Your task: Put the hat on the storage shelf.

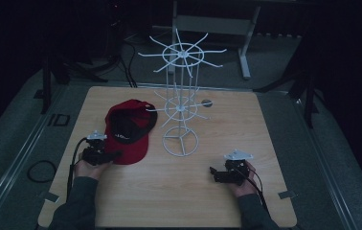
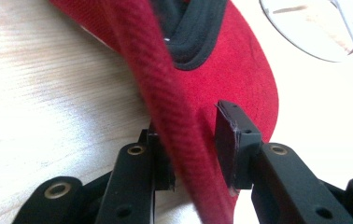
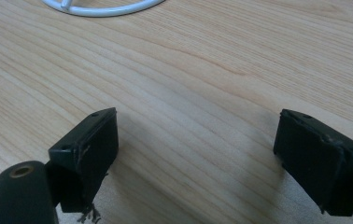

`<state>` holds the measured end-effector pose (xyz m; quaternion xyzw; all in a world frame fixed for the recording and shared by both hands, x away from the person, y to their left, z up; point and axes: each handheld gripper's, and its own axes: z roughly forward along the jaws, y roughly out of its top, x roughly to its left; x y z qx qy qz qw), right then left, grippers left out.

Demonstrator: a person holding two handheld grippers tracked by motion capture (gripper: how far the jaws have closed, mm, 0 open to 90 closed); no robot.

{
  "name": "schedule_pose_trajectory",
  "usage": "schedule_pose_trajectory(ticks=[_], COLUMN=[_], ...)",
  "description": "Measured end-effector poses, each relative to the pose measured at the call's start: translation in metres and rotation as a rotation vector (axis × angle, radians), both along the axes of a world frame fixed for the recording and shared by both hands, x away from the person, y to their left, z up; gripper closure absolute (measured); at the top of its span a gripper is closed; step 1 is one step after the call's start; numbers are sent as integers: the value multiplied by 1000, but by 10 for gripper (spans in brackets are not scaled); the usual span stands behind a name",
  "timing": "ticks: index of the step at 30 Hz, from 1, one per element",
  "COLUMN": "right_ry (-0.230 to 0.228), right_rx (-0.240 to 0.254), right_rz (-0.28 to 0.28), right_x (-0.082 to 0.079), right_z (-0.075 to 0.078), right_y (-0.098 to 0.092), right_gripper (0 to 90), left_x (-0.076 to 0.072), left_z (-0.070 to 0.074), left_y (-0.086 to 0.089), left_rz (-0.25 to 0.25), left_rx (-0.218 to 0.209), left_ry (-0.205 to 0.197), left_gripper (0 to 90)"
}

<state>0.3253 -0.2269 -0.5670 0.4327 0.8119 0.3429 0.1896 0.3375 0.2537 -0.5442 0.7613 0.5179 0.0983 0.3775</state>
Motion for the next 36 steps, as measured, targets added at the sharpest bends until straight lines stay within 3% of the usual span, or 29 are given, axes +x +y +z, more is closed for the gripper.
schedule_pose_trajectory(ticks=[10, 15, 24, 36], right_ry=[0, 0, -1, 0], right_rx=[0, 0, 0, 0], right_rz=[0, 0, 0, 0], right_x=[0, 0, 0, 0], right_z=[0, 0, 0, 0], right_y=[0, 0, 0, 0], right_gripper=[137, 137, 137, 137], left_x=[-16, -22, -29, -32], left_z=[2, 6, 13, 24], left_y=[1, -2, -7, -3], left_rz=[23, 46, 75, 101], left_rx=[-63, -94, -55, -54], left_ry=[-24, -60, -120, -164], left_gripper=[766, 824, 850, 852])
